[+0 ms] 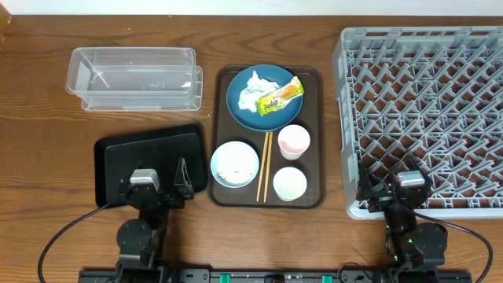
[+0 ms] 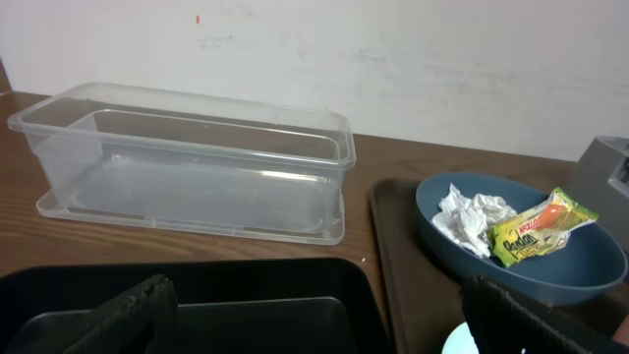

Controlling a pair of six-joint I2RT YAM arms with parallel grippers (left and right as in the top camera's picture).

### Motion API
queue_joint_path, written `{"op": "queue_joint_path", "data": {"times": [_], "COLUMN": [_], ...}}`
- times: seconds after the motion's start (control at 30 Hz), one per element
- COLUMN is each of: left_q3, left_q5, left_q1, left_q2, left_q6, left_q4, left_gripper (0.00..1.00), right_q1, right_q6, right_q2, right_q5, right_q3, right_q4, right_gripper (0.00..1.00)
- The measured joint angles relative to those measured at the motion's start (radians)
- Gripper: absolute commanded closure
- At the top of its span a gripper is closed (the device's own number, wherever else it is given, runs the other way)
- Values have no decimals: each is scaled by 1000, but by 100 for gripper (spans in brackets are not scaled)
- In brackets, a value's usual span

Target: Sort waste into correct bins and load items into the dishwasher rack

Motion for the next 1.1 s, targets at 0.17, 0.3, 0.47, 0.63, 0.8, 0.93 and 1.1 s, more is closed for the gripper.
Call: {"op": "queue_joint_path", "data": {"times": [0.17, 0.3, 0.47, 0.63, 0.8, 0.93, 1.1], "left_q3": [0, 0, 0, 0, 0, 0, 0], "left_q5": [0, 0, 0, 0, 0, 0, 0], "left_q1": [0, 0, 0, 0, 0, 0, 0], "left_q2": [0, 0, 0, 0, 0, 0, 0], "left_q6": [0, 0, 0, 0, 0, 0, 0], "left_q4": [0, 0, 0, 0, 0, 0, 0], "left_gripper": [5, 5, 5, 5, 5, 5, 5], "right_q1": [0, 0, 0, 0, 0, 0, 0], "right_q6": [0, 0, 0, 0, 0, 0, 0], "right_q2": [0, 0, 0, 0, 0, 0, 0], "right_q5": [0, 0, 0, 0, 0, 0, 0], "right_q3": [0, 0, 0, 0, 0, 0, 0], "right_q4": [0, 0, 0, 0, 0, 0, 0], "right_gripper": [1, 1, 1, 1, 1, 1, 1]}}
